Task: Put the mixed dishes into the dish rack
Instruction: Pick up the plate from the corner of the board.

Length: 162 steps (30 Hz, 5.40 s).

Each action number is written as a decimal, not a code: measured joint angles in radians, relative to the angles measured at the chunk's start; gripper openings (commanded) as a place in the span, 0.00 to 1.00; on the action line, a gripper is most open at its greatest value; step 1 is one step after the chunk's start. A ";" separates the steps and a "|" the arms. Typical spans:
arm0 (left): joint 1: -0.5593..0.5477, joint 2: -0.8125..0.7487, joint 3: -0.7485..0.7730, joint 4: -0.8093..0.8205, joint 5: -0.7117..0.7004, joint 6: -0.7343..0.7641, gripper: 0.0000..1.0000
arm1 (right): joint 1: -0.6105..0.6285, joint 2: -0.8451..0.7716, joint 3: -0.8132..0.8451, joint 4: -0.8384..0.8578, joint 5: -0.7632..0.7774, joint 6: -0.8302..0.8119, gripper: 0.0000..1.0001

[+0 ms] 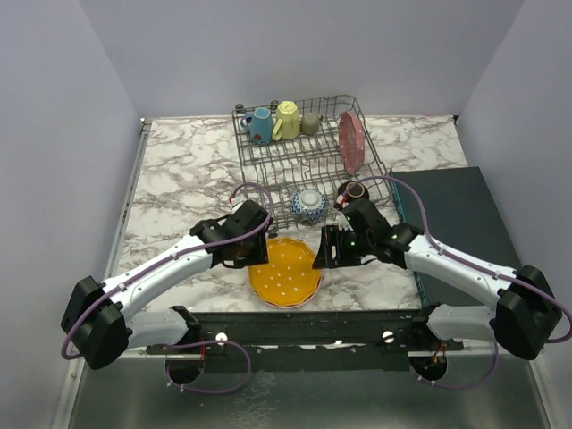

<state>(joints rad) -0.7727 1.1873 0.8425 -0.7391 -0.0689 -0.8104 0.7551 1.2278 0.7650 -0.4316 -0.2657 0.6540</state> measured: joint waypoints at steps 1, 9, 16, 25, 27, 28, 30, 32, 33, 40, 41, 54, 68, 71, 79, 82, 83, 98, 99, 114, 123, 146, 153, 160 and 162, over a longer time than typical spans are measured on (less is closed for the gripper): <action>0.000 -0.002 0.008 -0.011 -0.016 0.001 0.46 | 0.001 0.000 0.000 0.000 0.000 0.000 0.66; 0.000 -0.012 0.038 -0.090 -0.119 0.003 0.49 | 0.005 0.001 0.000 0.000 0.000 0.000 0.66; 0.000 0.000 0.026 -0.109 -0.145 -0.002 0.52 | 0.007 0.005 0.000 0.002 0.000 0.001 0.66; 0.000 0.053 -0.013 -0.081 -0.146 -0.012 0.47 | 0.018 0.011 0.000 0.004 0.000 0.002 0.66; 0.000 0.063 -0.022 -0.071 -0.144 -0.012 0.43 | 0.018 0.011 0.000 0.005 0.000 0.004 0.66; 0.000 0.071 -0.026 -0.064 -0.142 -0.012 0.41 | 0.018 0.011 0.000 0.005 0.000 0.005 0.66; 0.000 0.081 -0.028 -0.056 -0.140 -0.013 0.38 | 0.019 0.011 0.000 0.005 0.000 0.006 0.66; 0.000 0.085 -0.029 -0.047 -0.139 -0.013 0.33 | 0.019 0.011 0.000 0.005 0.000 0.008 0.66; 0.000 0.086 -0.029 -0.043 -0.138 -0.012 0.30 | 0.020 0.011 0.000 0.005 0.000 0.008 0.66; 0.000 0.086 -0.029 -0.042 -0.138 -0.005 0.06 | 0.024 0.011 0.000 0.013 0.000 0.009 0.66; 0.000 0.086 -0.029 -0.042 -0.138 -0.004 0.03 | 0.024 0.011 -0.001 0.014 0.000 0.009 0.66; 0.001 0.035 -0.018 -0.053 -0.134 0.013 0.00 | 0.030 0.010 -0.006 0.018 0.000 0.011 0.66; 0.001 -0.027 -0.001 -0.063 -0.096 0.019 0.00 | 0.031 0.010 -0.006 0.018 0.000 0.011 0.66; 0.001 -0.040 -0.001 -0.063 -0.089 0.019 0.00 | 0.031 0.010 -0.006 0.019 -0.001 0.012 0.66; 0.001 -0.100 0.015 -0.057 -0.061 0.019 0.00 | 0.031 0.008 -0.009 0.029 -0.002 0.019 0.66; 0.001 -0.132 0.019 -0.054 -0.050 0.019 0.00 | 0.032 0.008 -0.009 0.037 -0.005 0.020 0.66; 0.000 -0.140 0.019 -0.053 -0.047 0.019 0.00 | 0.033 0.008 -0.009 0.042 -0.006 0.022 0.66; 0.000 -0.270 0.019 -0.057 -0.033 0.019 0.00 | 0.043 0.008 -0.028 0.071 -0.004 0.038 0.66; 0.000 -0.271 0.019 -0.058 -0.033 0.019 0.00 | 0.043 0.008 -0.031 0.074 0.000 0.039 0.66; 0.000 -0.289 0.008 -0.126 -0.090 -0.026 0.00 | 0.043 0.148 -0.031 0.184 0.010 0.057 0.66; 0.000 -0.290 -0.032 -0.129 -0.113 -0.070 0.00 | 0.043 0.240 -0.021 0.252 0.005 0.061 0.66; 0.000 -0.233 -0.095 -0.104 -0.121 -0.129 0.00 | 0.045 0.311 -0.032 0.370 -0.050 0.080 0.66; 0.001 -0.197 -0.113 -0.074 -0.123 -0.131 0.00 | 0.042 0.285 -0.061 0.394 -0.067 0.087 0.66; 0.003 -0.174 -0.121 -0.047 -0.125 -0.124 0.00 | 0.031 0.257 -0.091 0.412 -0.092 0.093 0.65; 0.004 -0.172 -0.126 -0.040 -0.125 -0.123 0.00 | 0.028 0.255 -0.095 0.415 -0.093 0.099 0.65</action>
<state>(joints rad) -0.7685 1.0157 0.7170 -0.7788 -0.1936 -0.9337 0.7834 1.4826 0.6704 -0.0166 -0.3592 0.7528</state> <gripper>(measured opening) 0.017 0.656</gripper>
